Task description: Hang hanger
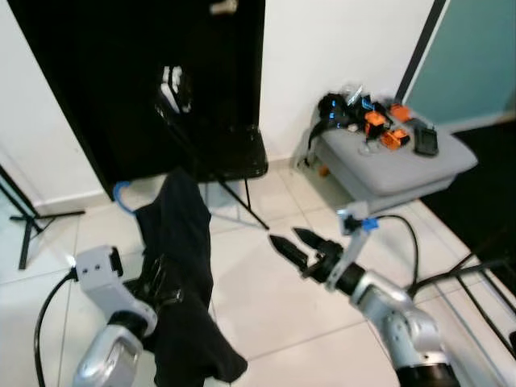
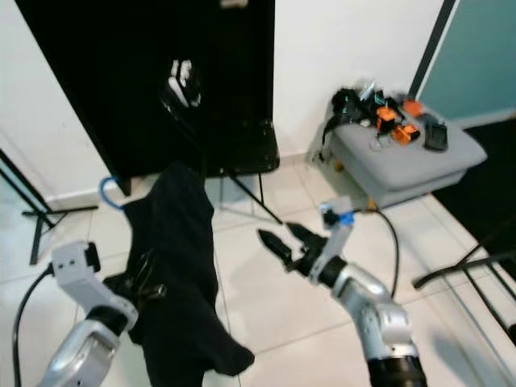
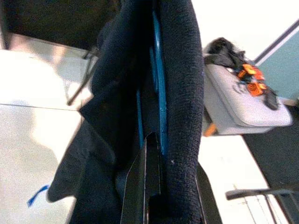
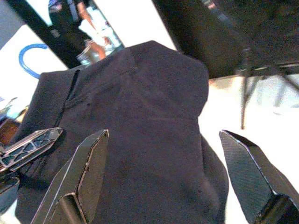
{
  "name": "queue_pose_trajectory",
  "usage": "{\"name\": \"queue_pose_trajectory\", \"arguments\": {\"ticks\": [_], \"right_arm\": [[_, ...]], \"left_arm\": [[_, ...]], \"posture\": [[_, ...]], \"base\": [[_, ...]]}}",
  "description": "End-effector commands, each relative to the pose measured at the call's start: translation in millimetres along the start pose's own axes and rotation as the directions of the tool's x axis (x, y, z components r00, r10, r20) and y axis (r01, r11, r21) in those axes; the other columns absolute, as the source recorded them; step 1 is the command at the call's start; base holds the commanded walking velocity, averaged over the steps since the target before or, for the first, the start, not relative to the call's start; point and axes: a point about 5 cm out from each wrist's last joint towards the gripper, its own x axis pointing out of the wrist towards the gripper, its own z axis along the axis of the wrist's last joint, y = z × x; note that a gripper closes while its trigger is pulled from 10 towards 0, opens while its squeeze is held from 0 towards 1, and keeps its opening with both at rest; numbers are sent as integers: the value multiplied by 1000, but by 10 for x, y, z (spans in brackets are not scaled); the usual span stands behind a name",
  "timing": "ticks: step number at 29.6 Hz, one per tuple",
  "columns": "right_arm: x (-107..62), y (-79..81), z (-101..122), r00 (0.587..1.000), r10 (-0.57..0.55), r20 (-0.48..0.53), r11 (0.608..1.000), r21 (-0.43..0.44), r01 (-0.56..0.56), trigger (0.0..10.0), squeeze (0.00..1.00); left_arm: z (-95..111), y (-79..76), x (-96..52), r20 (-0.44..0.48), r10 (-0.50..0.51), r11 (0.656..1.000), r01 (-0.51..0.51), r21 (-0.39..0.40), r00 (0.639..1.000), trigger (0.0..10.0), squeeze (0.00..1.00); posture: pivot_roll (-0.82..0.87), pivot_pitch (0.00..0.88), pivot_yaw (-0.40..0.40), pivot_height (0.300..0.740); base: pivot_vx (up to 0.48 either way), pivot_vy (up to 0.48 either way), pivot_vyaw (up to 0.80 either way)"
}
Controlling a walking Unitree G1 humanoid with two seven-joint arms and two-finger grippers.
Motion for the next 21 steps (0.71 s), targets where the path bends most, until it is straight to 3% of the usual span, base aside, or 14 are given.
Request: {"name": "queue_pose_trajectory", "arguments": {"ticks": [1,21], "right_arm": [[-22,-12,-52,1000,-9,-23,1000,10,9,10000,0],[-19,-23,-38,1000,15,-23,1000,22,-15,10000,0]], "left_arm": [[42,-11,-9,24,-5,1000,5,0,1000,10000,0],[42,-15,16,31,12,1000,-12,12,999,10000,0]], "posture": [[-23,131,-8,740],[-26,128,-15,740]], "base": [[0,0,731],[0,0,731]]}}
